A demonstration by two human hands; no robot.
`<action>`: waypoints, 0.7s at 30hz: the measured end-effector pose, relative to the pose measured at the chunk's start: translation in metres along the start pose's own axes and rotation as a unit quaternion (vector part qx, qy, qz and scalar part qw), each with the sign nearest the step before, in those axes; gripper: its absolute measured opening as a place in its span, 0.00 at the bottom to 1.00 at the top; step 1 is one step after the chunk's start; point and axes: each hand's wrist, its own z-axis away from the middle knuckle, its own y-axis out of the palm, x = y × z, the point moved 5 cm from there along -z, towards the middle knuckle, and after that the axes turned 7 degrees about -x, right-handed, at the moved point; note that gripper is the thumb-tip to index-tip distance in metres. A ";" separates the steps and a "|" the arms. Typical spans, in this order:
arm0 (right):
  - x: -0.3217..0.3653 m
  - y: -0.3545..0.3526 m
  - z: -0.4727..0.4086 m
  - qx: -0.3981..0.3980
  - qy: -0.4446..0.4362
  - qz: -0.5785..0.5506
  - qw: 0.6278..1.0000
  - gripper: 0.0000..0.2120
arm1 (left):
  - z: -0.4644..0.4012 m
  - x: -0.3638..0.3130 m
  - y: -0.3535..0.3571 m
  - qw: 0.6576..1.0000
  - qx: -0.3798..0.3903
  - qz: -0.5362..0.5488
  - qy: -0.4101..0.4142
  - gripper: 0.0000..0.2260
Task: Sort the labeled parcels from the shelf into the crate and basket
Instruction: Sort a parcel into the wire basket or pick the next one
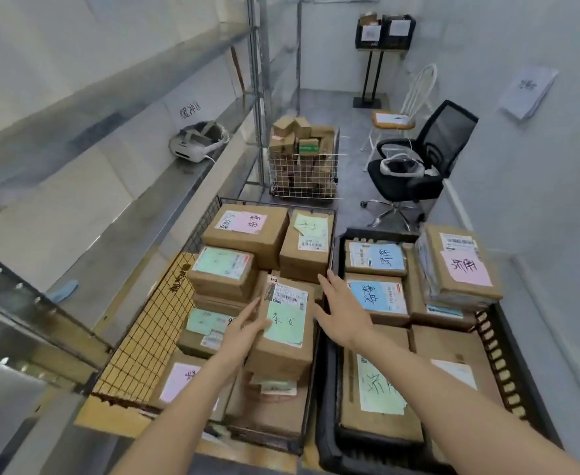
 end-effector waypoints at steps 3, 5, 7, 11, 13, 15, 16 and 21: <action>-0.004 0.013 -0.002 -0.024 -0.025 0.048 0.998 0.35 | -0.016 0.017 0.015 1.000 0.006 0.016 -0.012 0.22; -0.002 0.020 -0.002 -0.038 -0.026 0.049 0.998 0.35 | -0.024 0.030 0.022 0.999 0.016 0.022 -0.028 0.22; -0.001 0.024 -0.002 -0.050 -0.024 0.048 0.997 0.36 | -0.031 0.040 0.026 0.998 0.031 0.025 -0.043 0.23; -0.001 0.024 -0.004 -0.044 -0.020 0.064 0.997 0.37 | -0.051 0.058 0.031 0.997 0.072 -0.023 -0.019 0.26; -0.002 0.024 -0.004 -0.044 -0.017 0.067 0.997 0.36 | -0.050 0.054 0.033 0.996 0.075 -0.047 0.007 0.34; -0.001 0.026 -0.004 -0.047 -0.016 0.075 0.996 0.36 | -0.048 0.051 0.033 0.995 0.075 -0.054 0.023 0.35; 0.000 0.026 -0.004 -0.047 -0.015 0.080 0.996 0.36 | -0.048 0.051 0.032 0.994 0.080 -0.060 0.031 0.35; 0.000 0.016 -0.003 -0.031 -0.003 0.109 0.994 0.37 | -0.036 0.031 0.023 0.990 0.101 -0.083 0.056 0.34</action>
